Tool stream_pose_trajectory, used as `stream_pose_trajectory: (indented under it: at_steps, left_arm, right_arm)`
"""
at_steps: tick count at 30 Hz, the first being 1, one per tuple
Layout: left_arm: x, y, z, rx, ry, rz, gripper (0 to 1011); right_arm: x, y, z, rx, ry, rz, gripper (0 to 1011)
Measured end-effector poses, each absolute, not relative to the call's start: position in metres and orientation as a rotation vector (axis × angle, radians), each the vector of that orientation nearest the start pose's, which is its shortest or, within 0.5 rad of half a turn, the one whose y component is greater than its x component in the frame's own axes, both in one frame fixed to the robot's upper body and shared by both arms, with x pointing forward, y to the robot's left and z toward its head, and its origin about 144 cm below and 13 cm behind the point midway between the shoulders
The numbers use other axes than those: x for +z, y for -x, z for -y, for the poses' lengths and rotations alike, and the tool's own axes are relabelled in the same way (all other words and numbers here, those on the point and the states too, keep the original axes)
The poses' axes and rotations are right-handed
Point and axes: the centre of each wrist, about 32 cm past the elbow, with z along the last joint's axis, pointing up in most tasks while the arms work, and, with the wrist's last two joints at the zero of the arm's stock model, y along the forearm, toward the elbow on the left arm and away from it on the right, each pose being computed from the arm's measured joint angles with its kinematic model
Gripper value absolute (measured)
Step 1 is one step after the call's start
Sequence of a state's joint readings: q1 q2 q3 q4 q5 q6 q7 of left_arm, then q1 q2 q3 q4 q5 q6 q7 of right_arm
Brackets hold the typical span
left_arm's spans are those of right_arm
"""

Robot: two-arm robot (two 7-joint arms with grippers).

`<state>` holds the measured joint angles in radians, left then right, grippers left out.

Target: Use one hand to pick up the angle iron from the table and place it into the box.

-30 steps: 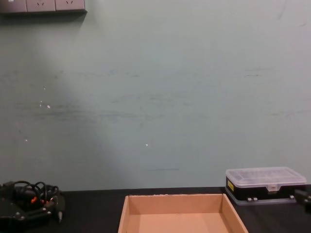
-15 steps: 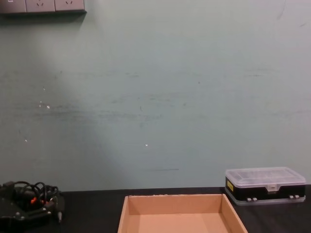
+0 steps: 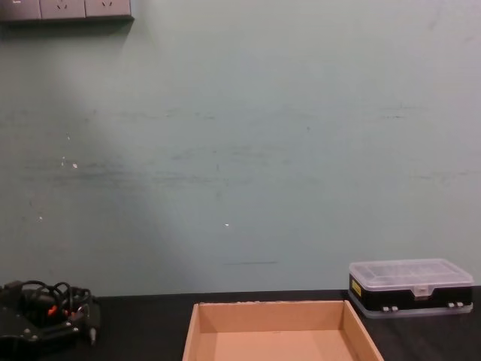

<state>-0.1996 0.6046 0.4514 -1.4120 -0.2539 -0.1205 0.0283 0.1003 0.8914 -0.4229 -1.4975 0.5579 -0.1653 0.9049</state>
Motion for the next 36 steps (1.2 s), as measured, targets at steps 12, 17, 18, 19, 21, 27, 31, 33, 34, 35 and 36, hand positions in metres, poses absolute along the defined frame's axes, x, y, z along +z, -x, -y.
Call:
stream_pose_trajectory:
  at_steps: [12, 17, 18, 19, 21, 27, 31, 33, 34, 35, 36]
  left_arm:
    - [1.140, -0.489, -0.310, 1.248, -0.304, 0.285, 1000]
    - [1.140, -0.489, -0.310, 1.248, -0.304, 0.285, 1000]
    - [1.140, -0.489, -0.310, 1.248, -0.304, 0.285, 1000]
    - [1.140, -0.489, -0.310, 1.248, -0.304, 0.285, 1000]
    - [1.140, -0.489, -0.310, 1.248, -0.304, 0.285, 1000]
    - [1.140, -0.489, -0.310, 1.248, -0.304, 0.285, 1000]
    - [1.140, -0.489, -0.310, 1.248, -0.304, 0.285, 1000]
    - [1.140, -0.489, -0.310, 1.248, -0.304, 0.285, 1000]
    - [1.140, -0.489, -0.310, 1.248, -0.304, 0.285, 1000]
    - [1.140, -0.489, -0.310, 1.248, -0.304, 0.285, 1000]
    - [1.140, -0.489, -0.310, 1.248, -0.304, 0.285, 1000]
  right_arm:
    - [1.161, -0.472, 0.368, -0.380, 0.392, -0.003, 1000]
    - [1.158, -0.479, 0.361, -0.385, 0.416, -0.021, 1000]
    - [1.157, -0.480, 0.360, -0.386, 0.418, -0.024, 1000]
    - [1.157, -0.482, 0.358, -0.391, 0.422, -0.029, 1000]
    - [1.156, -0.484, 0.356, -0.394, 0.426, -0.035, 1000]
    - [1.155, -0.489, 0.351, -0.415, 0.430, -0.053, 1000]
    - [1.155, -0.490, 0.351, -0.420, 0.429, -0.062, 1000]
    - [1.155, -0.490, 0.351, -0.420, 0.428, -0.065, 1000]
    - [1.155, -0.490, 0.351, -0.420, 0.428, -0.065, 1000]
    - [1.155, -0.490, 0.351, -0.420, 0.428, -0.065, 1000]
    - [1.155, -0.490, 0.351, -0.420, 0.428, -0.065, 1000]
